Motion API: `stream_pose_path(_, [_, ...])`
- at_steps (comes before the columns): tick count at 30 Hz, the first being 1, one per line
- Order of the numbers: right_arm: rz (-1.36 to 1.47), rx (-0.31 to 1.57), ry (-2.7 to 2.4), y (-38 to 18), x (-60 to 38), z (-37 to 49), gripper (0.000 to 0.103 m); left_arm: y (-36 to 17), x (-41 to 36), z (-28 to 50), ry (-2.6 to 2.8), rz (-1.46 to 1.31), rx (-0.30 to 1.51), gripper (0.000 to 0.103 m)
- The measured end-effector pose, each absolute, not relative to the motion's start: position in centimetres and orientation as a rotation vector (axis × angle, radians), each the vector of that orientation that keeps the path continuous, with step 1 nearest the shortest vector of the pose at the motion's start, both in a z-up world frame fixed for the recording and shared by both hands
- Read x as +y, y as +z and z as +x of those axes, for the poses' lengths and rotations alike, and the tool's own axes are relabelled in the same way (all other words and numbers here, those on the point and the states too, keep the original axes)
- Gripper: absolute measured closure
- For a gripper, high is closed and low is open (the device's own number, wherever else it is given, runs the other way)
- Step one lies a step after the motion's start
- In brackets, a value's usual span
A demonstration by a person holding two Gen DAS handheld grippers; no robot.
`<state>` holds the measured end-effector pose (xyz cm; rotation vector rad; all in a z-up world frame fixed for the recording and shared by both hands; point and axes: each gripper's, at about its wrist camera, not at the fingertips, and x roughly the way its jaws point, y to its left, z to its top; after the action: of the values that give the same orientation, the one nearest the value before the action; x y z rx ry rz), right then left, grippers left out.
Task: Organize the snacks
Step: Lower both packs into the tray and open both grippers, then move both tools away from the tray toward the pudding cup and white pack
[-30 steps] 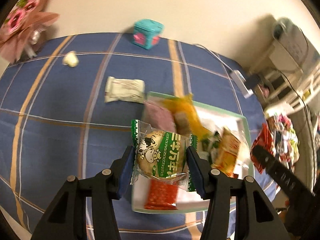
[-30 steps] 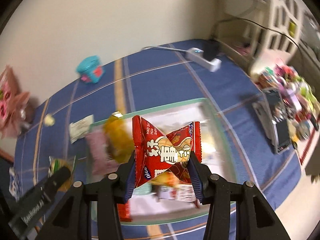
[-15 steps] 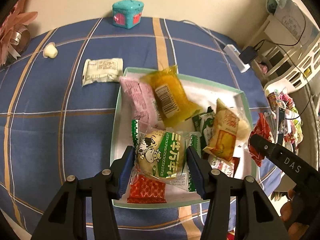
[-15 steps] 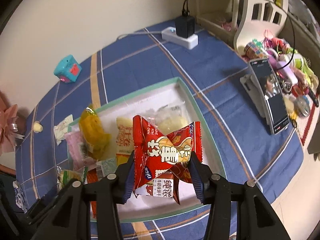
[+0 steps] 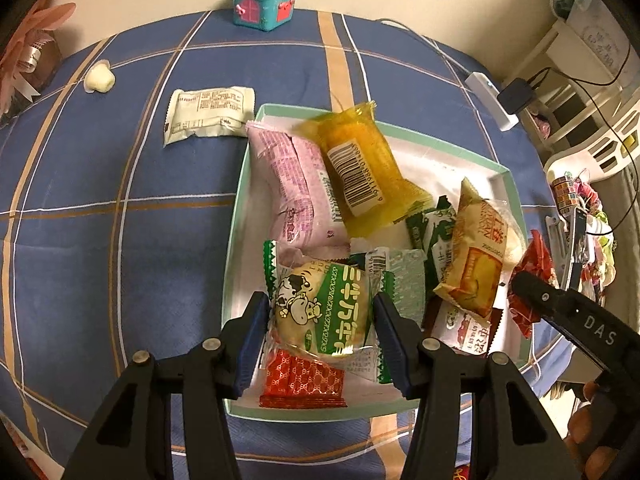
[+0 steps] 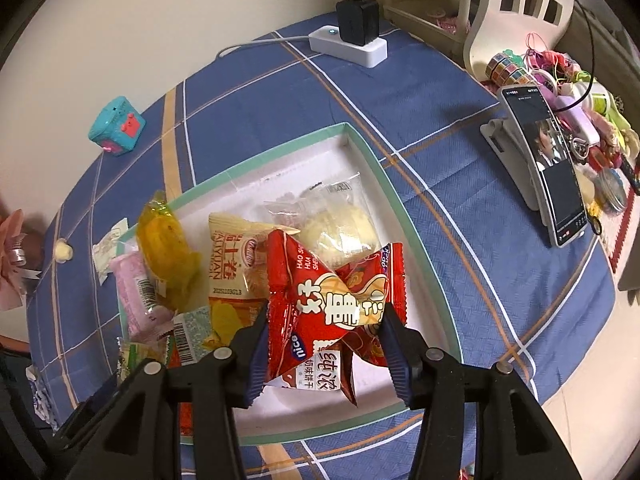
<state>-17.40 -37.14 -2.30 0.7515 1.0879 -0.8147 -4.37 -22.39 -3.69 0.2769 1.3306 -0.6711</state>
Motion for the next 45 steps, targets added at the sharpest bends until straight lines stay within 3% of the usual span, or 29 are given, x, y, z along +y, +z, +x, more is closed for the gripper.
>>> stream_pose_path(14, [0.769, 1.088, -0.815, -2.1, -37.4, -17.7, 0.035, -3.4, -22.1, -4.1, -0.658, 0.269, 1.332, 0.039])
stream_pose_path(29, [0.685, 1.038, -0.783, 0.5, -35.7, -16.7, 0.033, -1.6, -18.7, -0.9, -0.530, 0.221, 1.258, 0.037])
stream_pose_path(31, [0.666, 1.035, -0.770, 0.8, -35.3, -16.3, 0.033, -1.4, -18.3, -0.5, -0.513, 0.210, 1.251, 0.031])
stream_pose_path(33, [0.649, 1.034, -0.756, 0.9, -34.9, -15.9, 0.024, -1.4, -18.1, -0.3, -0.500, 0.201, 1.241, 0.018])
stream_pose_path(34, [0.641, 1.034, -0.753, 1.0, -34.7, -15.7, 0.017, -1.4, -18.0, -0.2, -0.494, 0.198, 1.235, 0.017])
stream_pose_path(41, [0.599, 1.033, -0.739, 1.0, -33.9, -14.9, 0.003, -1.1, -16.9, 0.5, -0.450, 0.193, 1.202, 0.010])
stream_pose_path(45, [0.590, 1.027, -0.733, 1.1, -33.8, -14.8, 0.000, -0.9, -16.6, 0.8, -0.433, 0.194, 1.188, 0.003])
